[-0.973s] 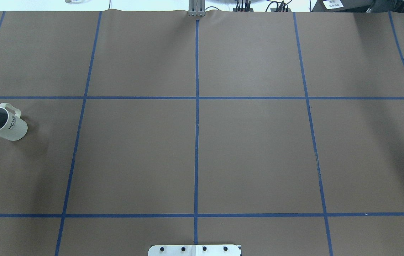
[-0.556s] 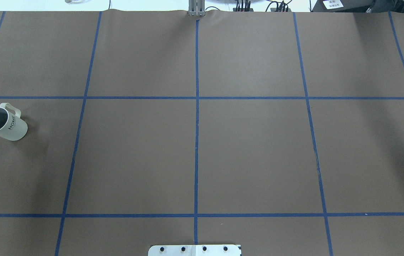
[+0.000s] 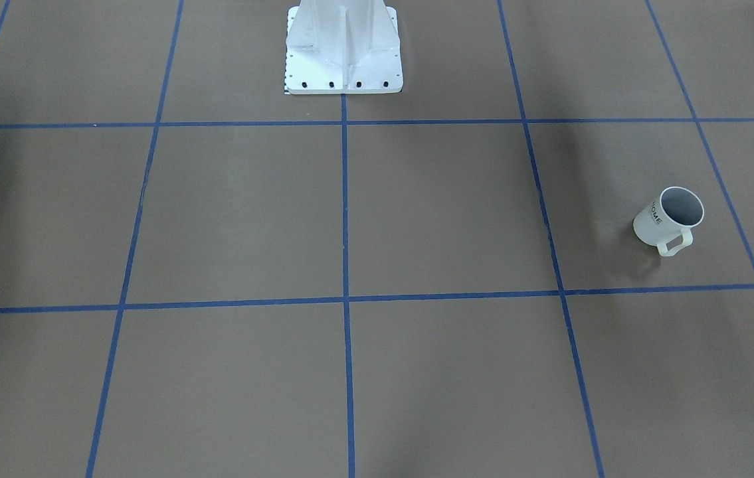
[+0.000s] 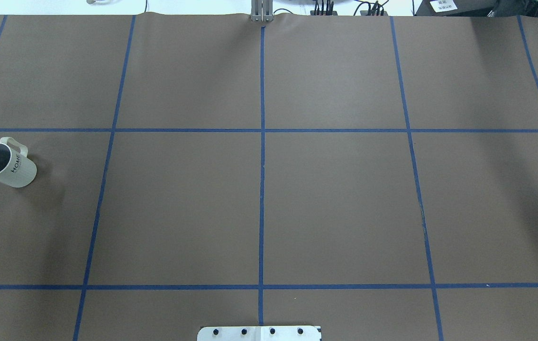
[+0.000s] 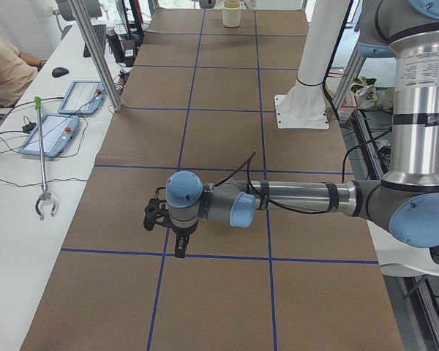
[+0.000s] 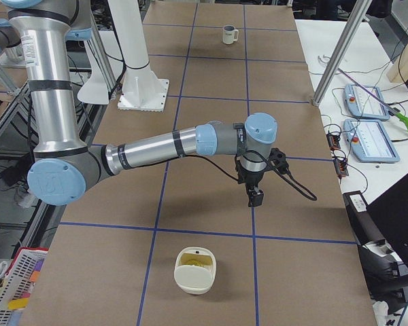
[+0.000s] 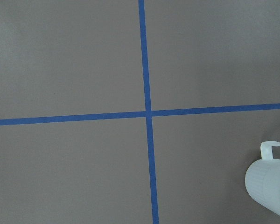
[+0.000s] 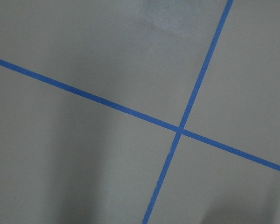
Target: Left arm hands cup to right arm to dump lemon
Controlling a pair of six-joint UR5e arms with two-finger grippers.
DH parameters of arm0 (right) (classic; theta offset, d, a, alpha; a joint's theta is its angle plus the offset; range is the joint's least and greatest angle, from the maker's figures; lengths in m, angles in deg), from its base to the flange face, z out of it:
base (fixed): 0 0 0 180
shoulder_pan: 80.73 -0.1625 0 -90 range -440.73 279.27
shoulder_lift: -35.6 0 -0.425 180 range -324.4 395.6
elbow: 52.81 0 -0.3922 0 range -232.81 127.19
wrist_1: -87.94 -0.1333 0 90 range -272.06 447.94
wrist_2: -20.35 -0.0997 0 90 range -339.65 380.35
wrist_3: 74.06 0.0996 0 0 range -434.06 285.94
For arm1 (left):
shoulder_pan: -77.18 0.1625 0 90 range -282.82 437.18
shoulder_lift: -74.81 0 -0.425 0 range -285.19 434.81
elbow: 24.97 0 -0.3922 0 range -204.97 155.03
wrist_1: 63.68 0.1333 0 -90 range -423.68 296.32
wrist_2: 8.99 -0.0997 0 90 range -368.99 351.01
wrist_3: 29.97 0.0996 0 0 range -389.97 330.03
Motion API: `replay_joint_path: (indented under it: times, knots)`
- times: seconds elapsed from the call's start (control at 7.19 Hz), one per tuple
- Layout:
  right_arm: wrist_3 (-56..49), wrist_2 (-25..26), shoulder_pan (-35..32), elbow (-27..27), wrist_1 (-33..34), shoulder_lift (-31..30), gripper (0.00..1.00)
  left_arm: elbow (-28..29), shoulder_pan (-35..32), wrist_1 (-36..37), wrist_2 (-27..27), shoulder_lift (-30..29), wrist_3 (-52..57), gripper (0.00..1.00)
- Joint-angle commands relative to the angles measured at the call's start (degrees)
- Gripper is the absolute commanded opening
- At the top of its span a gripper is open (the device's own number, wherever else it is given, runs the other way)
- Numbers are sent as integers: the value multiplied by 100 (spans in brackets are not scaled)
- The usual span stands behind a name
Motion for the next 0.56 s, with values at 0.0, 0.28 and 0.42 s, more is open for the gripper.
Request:
replay_joint_path:
  times: [0.0,0.28,0.42]
  knots:
    - [15,-166,5,8,40,-239,100,42,0,40,-17,128,-9,100]
    - [7,-334,110,157,32,-319,100,-10,0,40,-52,147,-9,100]
    - [15,-326,163,210,14,-319,100,-1,9,40,-183,112,-9,100]
